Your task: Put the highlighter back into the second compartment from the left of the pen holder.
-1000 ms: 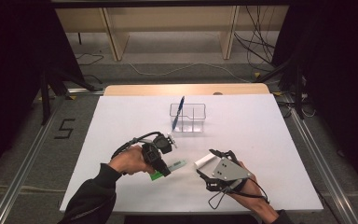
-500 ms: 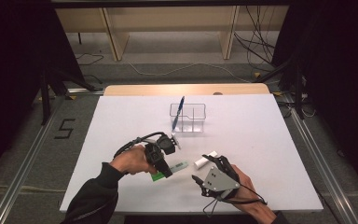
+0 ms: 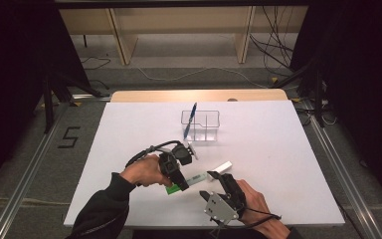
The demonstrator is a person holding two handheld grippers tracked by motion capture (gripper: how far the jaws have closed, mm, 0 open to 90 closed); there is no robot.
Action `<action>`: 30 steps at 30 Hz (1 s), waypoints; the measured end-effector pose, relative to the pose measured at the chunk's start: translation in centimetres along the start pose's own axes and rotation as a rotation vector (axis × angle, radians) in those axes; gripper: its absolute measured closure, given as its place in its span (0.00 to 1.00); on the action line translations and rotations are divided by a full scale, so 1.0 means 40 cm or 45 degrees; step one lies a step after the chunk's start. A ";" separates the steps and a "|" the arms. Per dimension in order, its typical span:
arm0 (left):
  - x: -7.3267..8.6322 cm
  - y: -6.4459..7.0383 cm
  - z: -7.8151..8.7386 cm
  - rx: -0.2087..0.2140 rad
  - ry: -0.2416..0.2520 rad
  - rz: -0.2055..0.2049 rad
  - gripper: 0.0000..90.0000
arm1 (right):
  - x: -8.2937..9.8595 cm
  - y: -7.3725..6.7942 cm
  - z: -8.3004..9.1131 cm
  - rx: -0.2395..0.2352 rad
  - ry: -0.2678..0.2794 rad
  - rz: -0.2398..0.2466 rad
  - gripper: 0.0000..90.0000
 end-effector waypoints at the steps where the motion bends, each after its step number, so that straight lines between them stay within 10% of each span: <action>1: -0.001 0.002 0.001 0.003 0.000 -0.003 0.74 | 0.001 -0.001 0.000 -0.003 -0.008 0.048 0.39; 15: -0.016 0.014 0.011 0.009 0.008 -0.013 0.74 | -0.009 -0.024 -0.017 0.119 -0.044 0.300 0.43; 30: -0.025 0.027 0.009 0.038 0.003 -0.013 0.74 | -0.013 -0.037 -0.028 0.152 -0.054 0.337 0.49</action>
Point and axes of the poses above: each handheld gripper's, and its own axes: z roughly backward along the jaws, x roughly out of its underside, y roughly to its right, the point moved 9 cm from there along -z, roughly forward along the jaws, and after that the axes turned 3 degrees about -y, right-handed, at the moved point
